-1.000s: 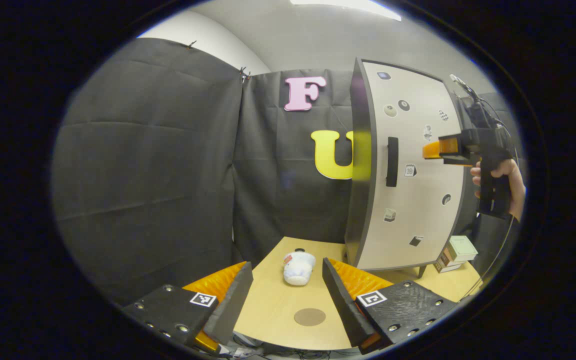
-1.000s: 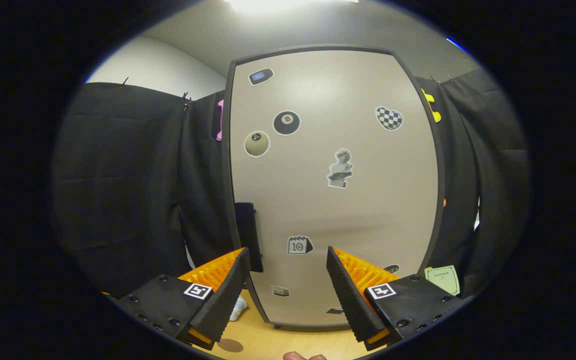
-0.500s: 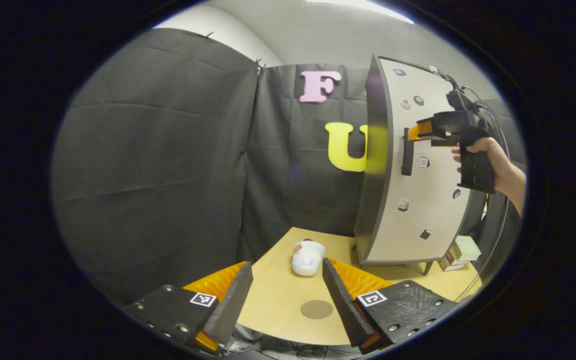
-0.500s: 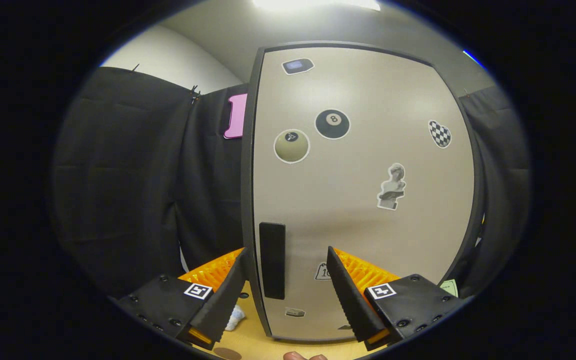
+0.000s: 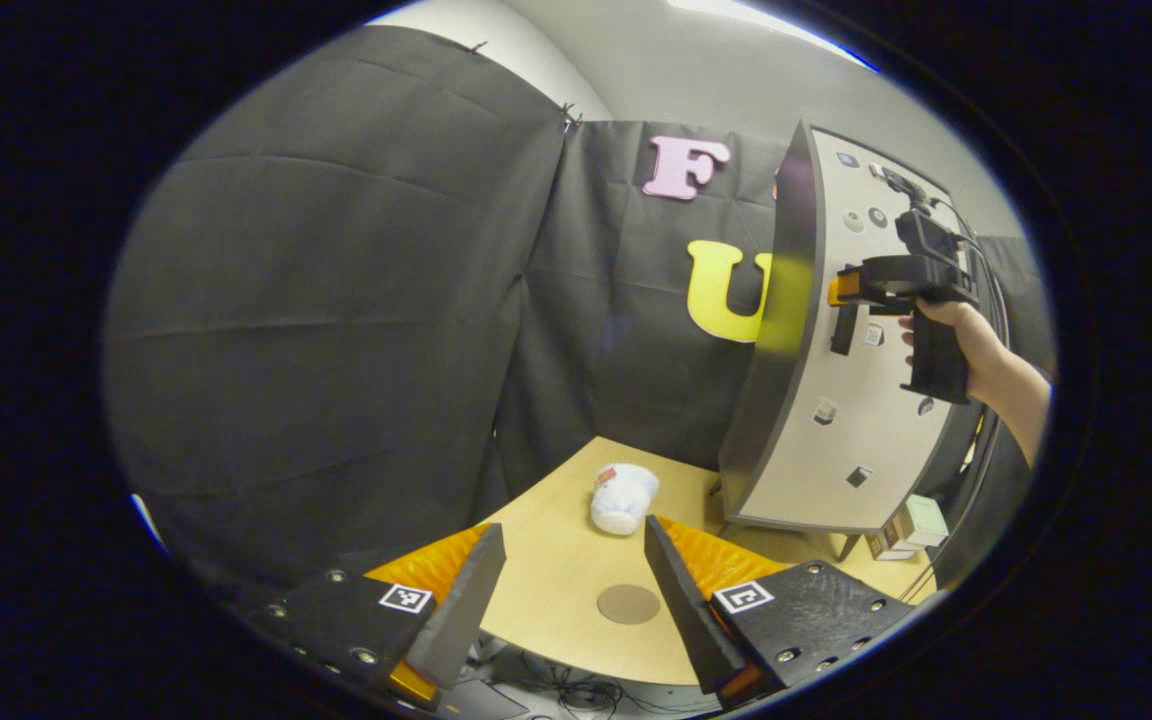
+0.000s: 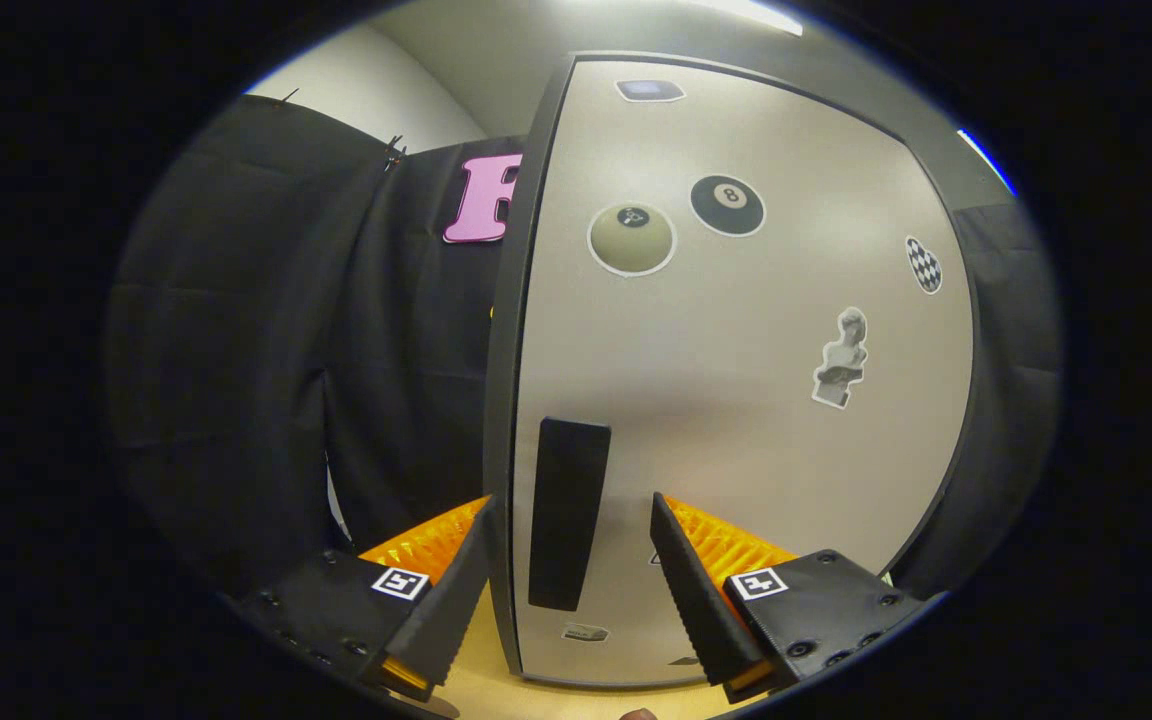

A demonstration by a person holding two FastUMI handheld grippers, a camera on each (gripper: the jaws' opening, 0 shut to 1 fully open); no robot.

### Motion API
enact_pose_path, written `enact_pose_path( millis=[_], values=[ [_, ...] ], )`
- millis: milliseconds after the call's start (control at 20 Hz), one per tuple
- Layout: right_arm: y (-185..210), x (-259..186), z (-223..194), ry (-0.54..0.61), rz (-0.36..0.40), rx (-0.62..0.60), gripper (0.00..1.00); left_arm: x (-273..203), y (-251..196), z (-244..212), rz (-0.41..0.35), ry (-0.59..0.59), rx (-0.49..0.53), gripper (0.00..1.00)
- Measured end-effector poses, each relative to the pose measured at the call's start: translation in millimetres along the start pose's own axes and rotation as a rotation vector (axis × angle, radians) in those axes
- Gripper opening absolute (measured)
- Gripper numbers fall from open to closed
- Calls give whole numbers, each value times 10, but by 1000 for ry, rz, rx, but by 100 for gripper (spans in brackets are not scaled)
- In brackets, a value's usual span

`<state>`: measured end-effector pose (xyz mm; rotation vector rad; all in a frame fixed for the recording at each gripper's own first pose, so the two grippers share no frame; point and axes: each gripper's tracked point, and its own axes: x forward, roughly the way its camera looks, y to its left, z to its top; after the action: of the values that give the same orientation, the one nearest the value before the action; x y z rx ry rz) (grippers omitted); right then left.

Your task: Open the cabinet door with the right hand, grasp the bottle in the cabinet with the left hand and place it on the coaster, then close the cabinet door with the right hand.

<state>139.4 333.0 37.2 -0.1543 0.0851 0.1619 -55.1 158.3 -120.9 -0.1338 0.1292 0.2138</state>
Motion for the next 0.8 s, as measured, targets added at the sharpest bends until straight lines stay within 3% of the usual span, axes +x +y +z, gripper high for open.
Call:
enact_pose_path(
  millis=[200,400,450,800],
  values=[
    [20,82,-50,36,-8,18,64,-26,71,2,11,1,33,84],
    [68,167,-88,61,1,33,63,-37,55,18,-2,-1,51,85],
    [77,135,-105,63,8,51,39,-40,22,12,-12,-1,41,85],
    [59,125,-104,73,29,86,31,-70,-98,37,-55,-27,27,85]
  ],
)
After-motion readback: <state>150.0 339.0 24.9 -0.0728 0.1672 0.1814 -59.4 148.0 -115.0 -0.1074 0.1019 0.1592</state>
